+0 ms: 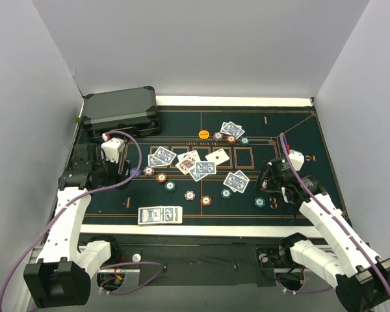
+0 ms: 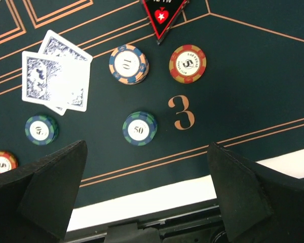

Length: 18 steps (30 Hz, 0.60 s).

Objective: Distribute texas hold em gaming equipment

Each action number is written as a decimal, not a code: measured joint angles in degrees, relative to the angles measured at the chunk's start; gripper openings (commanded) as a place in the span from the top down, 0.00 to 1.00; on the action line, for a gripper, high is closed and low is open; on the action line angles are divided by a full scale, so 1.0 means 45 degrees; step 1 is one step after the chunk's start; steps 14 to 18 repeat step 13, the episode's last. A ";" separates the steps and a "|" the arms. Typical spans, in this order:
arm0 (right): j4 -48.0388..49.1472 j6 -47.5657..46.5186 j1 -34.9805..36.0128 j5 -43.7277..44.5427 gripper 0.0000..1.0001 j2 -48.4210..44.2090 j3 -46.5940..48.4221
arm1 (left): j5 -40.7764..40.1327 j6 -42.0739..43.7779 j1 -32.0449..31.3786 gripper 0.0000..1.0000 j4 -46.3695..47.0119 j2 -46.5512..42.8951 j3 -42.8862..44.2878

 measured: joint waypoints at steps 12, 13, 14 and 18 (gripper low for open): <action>0.1525 -0.0889 -0.1491 -0.0699 0.00 0.1715 -0.0121 | -0.0505 -0.0913 0.0369 0.08 0.2118 0.1783 -0.0019; 0.1642 -0.0923 -0.1603 -0.0806 0.00 0.1739 -0.0121 | -0.0495 -0.0967 0.0437 0.08 0.2215 0.1948 -0.0019; 0.1642 -0.0923 -0.1603 -0.0806 0.00 0.1739 -0.0121 | -0.0495 -0.0967 0.0437 0.08 0.2215 0.1948 -0.0019; 0.1642 -0.0923 -0.1603 -0.0806 0.00 0.1739 -0.0121 | -0.0495 -0.0967 0.0437 0.08 0.2215 0.1948 -0.0019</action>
